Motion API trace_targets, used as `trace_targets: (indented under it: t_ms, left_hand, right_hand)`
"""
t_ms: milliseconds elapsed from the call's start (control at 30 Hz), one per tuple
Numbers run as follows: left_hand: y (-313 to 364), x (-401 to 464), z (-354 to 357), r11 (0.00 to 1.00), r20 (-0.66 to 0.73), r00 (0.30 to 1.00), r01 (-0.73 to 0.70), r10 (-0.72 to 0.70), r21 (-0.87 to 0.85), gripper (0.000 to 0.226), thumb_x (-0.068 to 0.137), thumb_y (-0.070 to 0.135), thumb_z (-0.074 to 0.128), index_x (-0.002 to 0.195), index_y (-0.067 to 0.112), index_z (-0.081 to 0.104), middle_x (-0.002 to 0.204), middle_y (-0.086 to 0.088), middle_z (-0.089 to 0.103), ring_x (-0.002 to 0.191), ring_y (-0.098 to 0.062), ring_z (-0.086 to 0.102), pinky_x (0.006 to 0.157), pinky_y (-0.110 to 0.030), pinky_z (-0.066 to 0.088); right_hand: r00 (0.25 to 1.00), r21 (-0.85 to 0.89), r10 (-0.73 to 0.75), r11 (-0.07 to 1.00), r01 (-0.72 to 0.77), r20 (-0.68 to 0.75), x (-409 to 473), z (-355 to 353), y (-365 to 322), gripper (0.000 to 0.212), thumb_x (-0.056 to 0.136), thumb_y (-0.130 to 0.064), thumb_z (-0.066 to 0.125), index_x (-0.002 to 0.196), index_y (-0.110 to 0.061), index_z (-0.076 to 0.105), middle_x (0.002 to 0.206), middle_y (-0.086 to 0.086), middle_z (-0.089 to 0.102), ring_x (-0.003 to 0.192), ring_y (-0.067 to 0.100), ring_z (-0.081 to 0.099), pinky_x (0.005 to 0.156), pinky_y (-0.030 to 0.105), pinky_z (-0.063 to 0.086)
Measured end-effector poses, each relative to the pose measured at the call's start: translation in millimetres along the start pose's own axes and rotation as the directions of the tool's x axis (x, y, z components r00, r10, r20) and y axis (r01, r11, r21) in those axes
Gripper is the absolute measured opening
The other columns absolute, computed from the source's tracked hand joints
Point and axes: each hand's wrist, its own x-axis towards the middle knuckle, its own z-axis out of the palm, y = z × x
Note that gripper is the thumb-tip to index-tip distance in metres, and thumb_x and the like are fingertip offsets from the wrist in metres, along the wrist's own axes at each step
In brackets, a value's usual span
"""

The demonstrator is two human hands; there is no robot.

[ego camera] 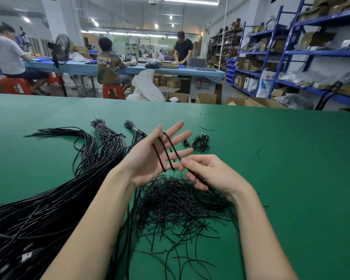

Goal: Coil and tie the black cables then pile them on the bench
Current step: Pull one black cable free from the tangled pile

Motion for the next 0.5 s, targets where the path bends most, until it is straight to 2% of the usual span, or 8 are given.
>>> trace_targets:
  t_ms: [100,200,300,367,400,433,500]
  left_hand:
    - [-3,0,-2,0.999,0.077,0.997,0.004,0.0,-0.05,0.052,0.106,0.048,0.023,0.15,0.03,0.043,0.149,-0.004,0.053,0.133,-0.037,0.053,0.107,-0.05,0.047]
    - [-2,-1,-5,0.994,0.16,0.986,-0.017,0.033,-0.105,0.051,0.107,0.046,0.024,0.153,0.029,0.04,0.153,-0.01,0.048,0.137,-0.04,0.048,0.112,-0.056,0.039]
    - [-1,-5,-5,0.997,0.29,0.957,0.028,-0.005,-0.075,0.051,0.107,0.046,0.025,0.152,0.028,0.042,0.151,-0.016,0.049,0.134,-0.045,0.05,0.111,-0.056,0.042]
    - [0,-9,-5,0.993,0.364,0.924,0.101,-0.117,0.062,0.054,0.106,0.049,0.027,0.151,0.026,0.046,0.146,-0.018,0.054,0.127,-0.045,0.056,0.109,-0.053,0.045]
    - [0,-10,-5,0.977,0.383,0.903,0.149,-0.197,0.15,0.055,0.104,0.051,0.03,0.149,0.024,0.048,0.144,-0.018,0.056,0.125,-0.043,0.059,0.107,-0.051,0.046]
    - [0,-10,-3,0.951,0.39,0.877,0.2,-0.281,0.235,0.057,0.103,0.053,0.032,0.148,0.023,0.05,0.143,-0.019,0.057,0.124,-0.042,0.06,0.106,-0.049,0.047]
    - [-1,-10,0,0.884,0.37,0.826,0.29,-0.424,0.366,0.062,0.101,0.056,0.033,0.145,0.017,0.054,0.143,-0.017,0.057,0.126,-0.041,0.058,0.105,-0.044,0.048]
  right_hand:
    - [0.998,-0.018,0.063,0.998,-0.062,0.007,-2,-6,3,0.033,0.099,-0.042,0.063,0.075,-0.023,0.072,0.061,-0.004,0.057,0.048,0.01,0.047,0.045,0.018,0.036]
    - [0.982,-0.027,0.161,0.987,-0.159,0.101,-7,-11,9,0.035,0.096,-0.047,0.065,0.074,-0.021,0.073,0.063,-0.002,0.06,0.054,0.012,0.055,0.051,0.019,0.043]
    - [0.982,-0.065,0.163,0.985,-0.158,0.093,-11,-14,12,0.028,0.094,-0.043,0.07,0.078,-0.021,0.075,0.062,-0.006,0.053,0.052,0.011,0.044,0.05,0.019,0.034]
    - [0.99,-0.226,0.139,0.965,-0.136,-0.006,-11,-16,10,0.018,0.09,-0.038,0.077,0.081,-0.022,0.078,0.057,-0.012,0.05,0.052,0.009,0.039,0.048,0.017,0.03]
    - [0.992,-0.278,0.114,0.953,-0.123,-0.049,-11,-18,9,0.015,0.09,-0.034,0.079,0.08,-0.023,0.078,0.057,-0.016,0.054,0.054,0.006,0.045,0.051,0.014,0.033]
    - [0.994,-0.288,0.084,0.952,-0.102,-0.074,-10,-20,8,0.013,0.09,-0.03,0.079,0.08,-0.023,0.077,0.06,-0.016,0.061,0.057,0.003,0.052,0.058,0.013,0.039]
    - [0.995,-0.268,0.052,0.961,-0.074,-0.087,-9,-22,3,0.012,0.09,-0.031,0.078,0.086,-0.02,0.076,0.067,-0.011,0.069,0.063,0.002,0.059,0.069,0.02,0.045]
